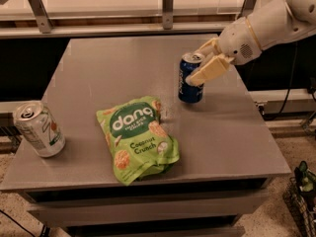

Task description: Move pepsi can near green rice chip bag

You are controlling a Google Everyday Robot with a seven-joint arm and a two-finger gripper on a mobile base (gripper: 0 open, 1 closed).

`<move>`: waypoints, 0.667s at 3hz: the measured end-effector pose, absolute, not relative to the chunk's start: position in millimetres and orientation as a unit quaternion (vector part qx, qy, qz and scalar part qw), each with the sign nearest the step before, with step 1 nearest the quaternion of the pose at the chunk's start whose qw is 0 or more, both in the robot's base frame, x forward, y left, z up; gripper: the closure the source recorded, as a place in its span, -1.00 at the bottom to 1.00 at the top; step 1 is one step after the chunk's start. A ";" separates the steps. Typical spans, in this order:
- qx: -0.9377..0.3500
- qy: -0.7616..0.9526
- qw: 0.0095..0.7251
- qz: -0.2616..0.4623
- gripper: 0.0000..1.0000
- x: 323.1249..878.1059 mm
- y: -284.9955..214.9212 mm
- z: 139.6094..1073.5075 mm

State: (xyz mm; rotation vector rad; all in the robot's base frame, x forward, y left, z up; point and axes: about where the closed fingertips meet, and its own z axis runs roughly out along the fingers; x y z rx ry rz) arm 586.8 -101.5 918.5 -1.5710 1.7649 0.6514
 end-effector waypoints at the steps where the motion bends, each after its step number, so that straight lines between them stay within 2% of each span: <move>1: -0.628 0.657 0.324 0.263 1.00 565.2 -83.5 908.4; 2: -0.646 0.639 0.316 0.273 1.00 553.0 -69.5 904.0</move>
Offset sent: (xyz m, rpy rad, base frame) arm -0.0497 0.0441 -0.0187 -0.0051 0.0113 0.1949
